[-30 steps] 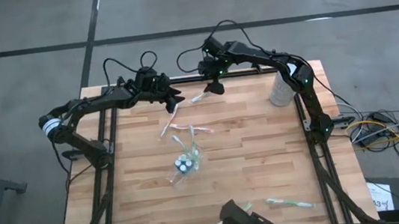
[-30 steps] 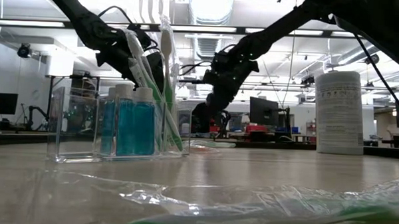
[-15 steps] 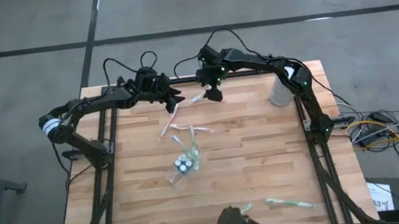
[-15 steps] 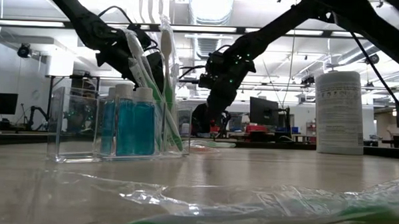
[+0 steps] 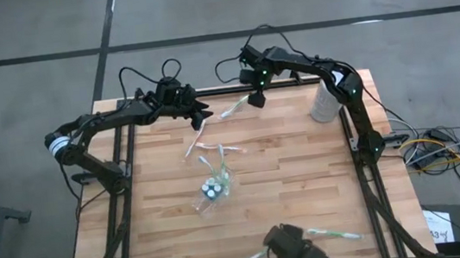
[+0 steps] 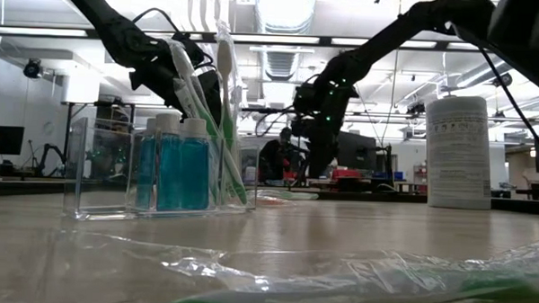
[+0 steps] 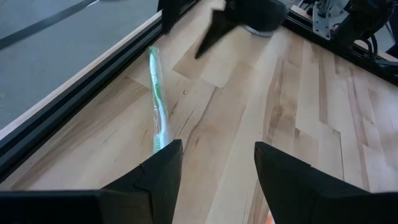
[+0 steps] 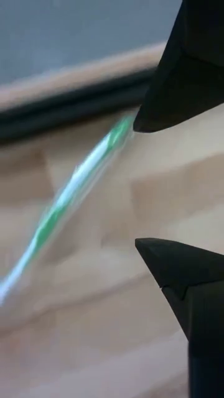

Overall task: Pick & Place toothbrushing station
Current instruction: Put the green toothbrush into the transparent organizer

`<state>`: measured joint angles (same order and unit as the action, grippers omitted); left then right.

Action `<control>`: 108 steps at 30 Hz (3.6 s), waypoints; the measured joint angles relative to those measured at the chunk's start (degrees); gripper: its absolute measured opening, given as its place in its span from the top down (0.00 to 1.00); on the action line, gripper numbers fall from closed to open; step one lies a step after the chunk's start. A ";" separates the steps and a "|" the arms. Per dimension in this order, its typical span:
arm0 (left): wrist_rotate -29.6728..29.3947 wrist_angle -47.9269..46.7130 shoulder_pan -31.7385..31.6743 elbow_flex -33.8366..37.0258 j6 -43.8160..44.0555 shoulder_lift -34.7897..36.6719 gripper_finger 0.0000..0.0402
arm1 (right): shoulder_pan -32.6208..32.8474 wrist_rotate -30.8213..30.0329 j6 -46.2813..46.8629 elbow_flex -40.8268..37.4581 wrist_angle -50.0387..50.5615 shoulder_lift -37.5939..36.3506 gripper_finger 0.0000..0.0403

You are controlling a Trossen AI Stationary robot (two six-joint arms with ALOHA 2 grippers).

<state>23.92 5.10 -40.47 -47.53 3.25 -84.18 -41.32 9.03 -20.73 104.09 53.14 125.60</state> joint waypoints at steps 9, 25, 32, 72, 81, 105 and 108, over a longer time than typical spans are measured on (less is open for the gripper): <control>0.02 0.01 0.00 0.00 0.00 0.00 0.49 | -2.57 4.15 1.86 0.00 0.19 0.00 0.29; 0.00 0.01 -0.01 0.00 0.00 0.00 0.49 | -4.19 12.03 0.83 -2.03 2.23 -0.09 0.36; 0.00 0.01 -0.02 0.00 0.00 0.00 0.49 | -4.31 12.00 2.65 -5.53 -3.12 -0.09 0.37; 0.01 0.01 -0.02 0.00 0.00 0.00 0.49 | -4.77 5.31 56.50 -8.55 -18.43 -0.07 0.42; 0.00 0.01 -0.02 0.00 0.00 0.00 0.49 | -4.31 0.83 62.58 -9.31 -17.98 -0.07 0.45; 0.00 0.00 -0.01 0.00 0.00 0.00 0.49 | -2.53 3.58 57.15 -13.11 -16.85 -0.24 0.45; 0.01 0.01 -0.02 0.00 0.00 0.00 0.49 | -1.99 4.25 56.67 -13.14 -15.93 -0.36 0.45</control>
<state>23.93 5.11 -40.49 -47.53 3.25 -84.18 -43.30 13.29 35.94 90.96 37.21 125.24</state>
